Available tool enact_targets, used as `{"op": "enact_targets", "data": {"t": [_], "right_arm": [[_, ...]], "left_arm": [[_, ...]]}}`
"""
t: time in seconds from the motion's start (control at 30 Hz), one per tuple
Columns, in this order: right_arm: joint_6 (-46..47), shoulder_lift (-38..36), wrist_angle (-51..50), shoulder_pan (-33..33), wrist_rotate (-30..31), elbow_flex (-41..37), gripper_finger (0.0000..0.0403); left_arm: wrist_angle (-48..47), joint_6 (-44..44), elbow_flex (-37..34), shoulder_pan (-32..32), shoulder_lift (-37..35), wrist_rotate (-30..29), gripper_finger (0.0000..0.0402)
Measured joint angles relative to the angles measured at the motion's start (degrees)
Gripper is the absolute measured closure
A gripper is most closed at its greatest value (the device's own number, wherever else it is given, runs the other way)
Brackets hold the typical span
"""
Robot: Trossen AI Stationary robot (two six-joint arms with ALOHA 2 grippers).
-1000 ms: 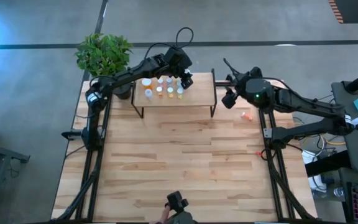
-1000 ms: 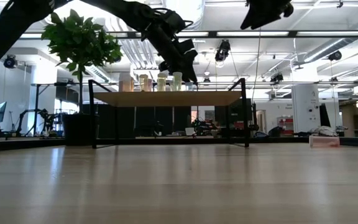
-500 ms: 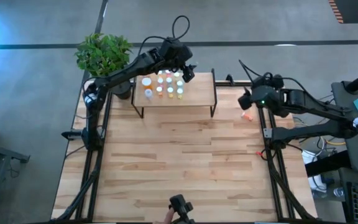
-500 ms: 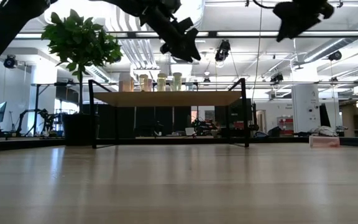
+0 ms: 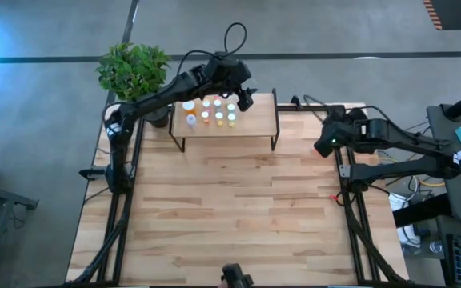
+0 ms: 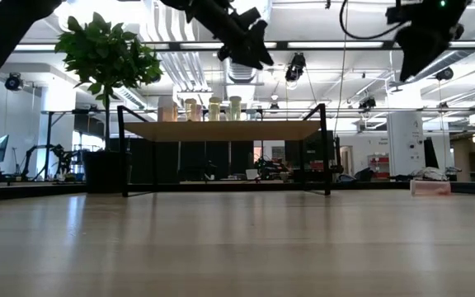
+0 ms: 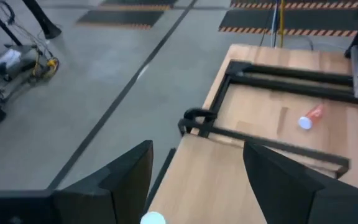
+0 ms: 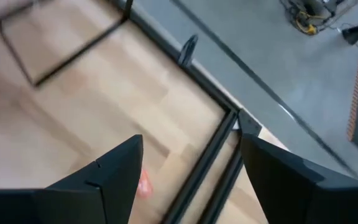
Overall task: Pick and place medicine bottles onto shelf by color
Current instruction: Put the red pill bottle on the shelf
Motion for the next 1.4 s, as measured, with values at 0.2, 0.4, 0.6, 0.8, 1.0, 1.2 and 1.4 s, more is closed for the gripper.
{"op": "enact_targets", "data": {"t": [0.2,0.4,0.6,0.8,1.0,1.2,1.4], "right_arm": [[-1.4,0.4,1.0,-0.3,-6.3,-8.3,0.0166],[-2.9,2.7,2.9,-3.2,-13.6,-17.1,0.0176],[-6.1,10.4,5.8,-6.0,-17.0,-16.4,0.0177],[-9.1,20.4,6.9,-10.6,-22.2,-16.6,0.0177],[-10.1,27.9,7.2,-14.9,-23.4,-16.7,0.0177],[-10.4,29.2,7.4,-18.8,-23.8,-16.7,0.0177],[-10.5,24.1,10.6,-25.1,-25.7,-16.3,0.0177]], "left_arm": [[0.2,-0.3,0.0,-0.9,-4.4,0.0,0.0168],[0.5,-2.3,-0.6,-1.1,-8.2,-2.1,0.0168],[-2.2,-3.6,-2.4,-1.5,-8.4,-4.5,0.0168],[-4.7,-3.5,-2.6,-2.5,-8.4,-4.4,0.0168],[-6.2,-3.6,-2.6,-3.1,-9.6,-4.5,0.0168],[-8.2,-3.6,-2.6,-3.4,-10.9,-4.5,0.0168],[-9.9,-3.0,-2.6,-3.5,-12.0,-4.5,0.0168]]}}
